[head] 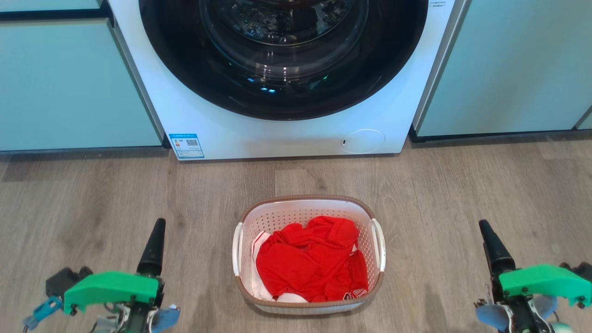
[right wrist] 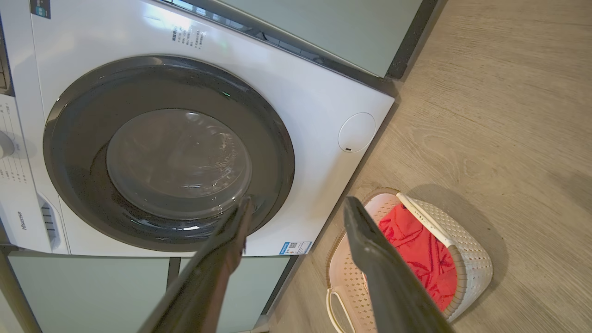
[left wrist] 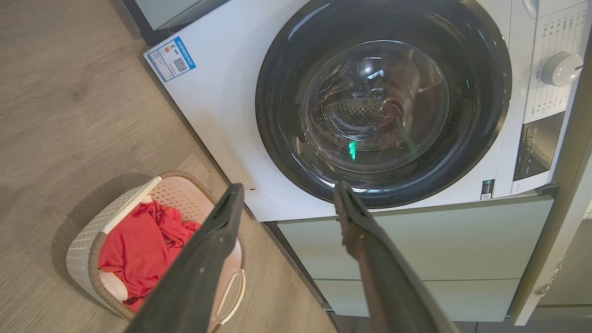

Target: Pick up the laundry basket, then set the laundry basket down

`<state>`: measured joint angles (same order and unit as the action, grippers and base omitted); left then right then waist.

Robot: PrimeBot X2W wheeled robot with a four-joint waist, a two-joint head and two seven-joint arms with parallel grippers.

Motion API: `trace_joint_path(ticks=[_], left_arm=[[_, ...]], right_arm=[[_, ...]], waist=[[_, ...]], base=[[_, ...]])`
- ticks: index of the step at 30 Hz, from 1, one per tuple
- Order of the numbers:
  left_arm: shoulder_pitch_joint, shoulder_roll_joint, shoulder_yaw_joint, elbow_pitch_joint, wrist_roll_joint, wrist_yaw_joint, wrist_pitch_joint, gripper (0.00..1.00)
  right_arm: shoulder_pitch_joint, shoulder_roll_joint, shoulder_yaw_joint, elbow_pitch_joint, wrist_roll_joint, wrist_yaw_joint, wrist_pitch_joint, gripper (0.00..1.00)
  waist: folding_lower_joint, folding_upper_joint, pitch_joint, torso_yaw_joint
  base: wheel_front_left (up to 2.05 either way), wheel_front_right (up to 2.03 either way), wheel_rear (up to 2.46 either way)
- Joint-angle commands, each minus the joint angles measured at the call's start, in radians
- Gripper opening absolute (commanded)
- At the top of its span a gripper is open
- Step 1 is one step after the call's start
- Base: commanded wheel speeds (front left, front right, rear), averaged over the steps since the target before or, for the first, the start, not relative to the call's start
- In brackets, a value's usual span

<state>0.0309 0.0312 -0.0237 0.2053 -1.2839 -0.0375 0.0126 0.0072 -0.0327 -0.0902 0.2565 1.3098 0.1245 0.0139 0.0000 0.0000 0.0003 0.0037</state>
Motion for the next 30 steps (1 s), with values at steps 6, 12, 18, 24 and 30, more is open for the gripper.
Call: trace_joint_path(ticks=[6,12,18,24,30], left_arm=[[-0.062,0.012,-0.017,-0.062,0.130,0.023,-0.025,1.00],[-0.061,0.015,-0.042,-0.074,0.252,0.044,-0.043,1.00],[-0.056,0.030,-0.073,-0.080,0.357,0.074,-0.060,1.00],[-0.053,0.051,-0.107,-0.086,0.449,0.113,-0.078,1.00],[-0.052,0.063,-0.138,-0.097,0.518,0.150,-0.096,1.00]], right_arm=[[-0.033,-0.007,0.027,-0.066,-0.123,0.002,-0.026,1.00],[-0.029,-0.007,0.045,-0.085,-0.224,0.002,-0.044,1.00],[-0.024,-0.008,0.056,-0.100,-0.309,0.003,-0.061,1.00],[-0.018,-0.009,0.069,-0.116,-0.391,0.003,-0.079,1.00],[-0.011,-0.010,0.084,-0.125,-0.470,0.003,-0.097,1.00]], waist=[[0.0000,0.0000,-0.001,0.002],[0.0000,0.0000,-0.001,0.002],[0.0000,0.0000,-0.001,0.003],[0.0000,0.0000,-0.001,0.003],[0.0000,0.0000,-0.001,0.004]], base=[[0.00,0.00,0.00],[0.00,0.00,0.00],[0.00,0.00,0.00],[0.00,0.00,0.00],[0.00,0.00,0.00]])
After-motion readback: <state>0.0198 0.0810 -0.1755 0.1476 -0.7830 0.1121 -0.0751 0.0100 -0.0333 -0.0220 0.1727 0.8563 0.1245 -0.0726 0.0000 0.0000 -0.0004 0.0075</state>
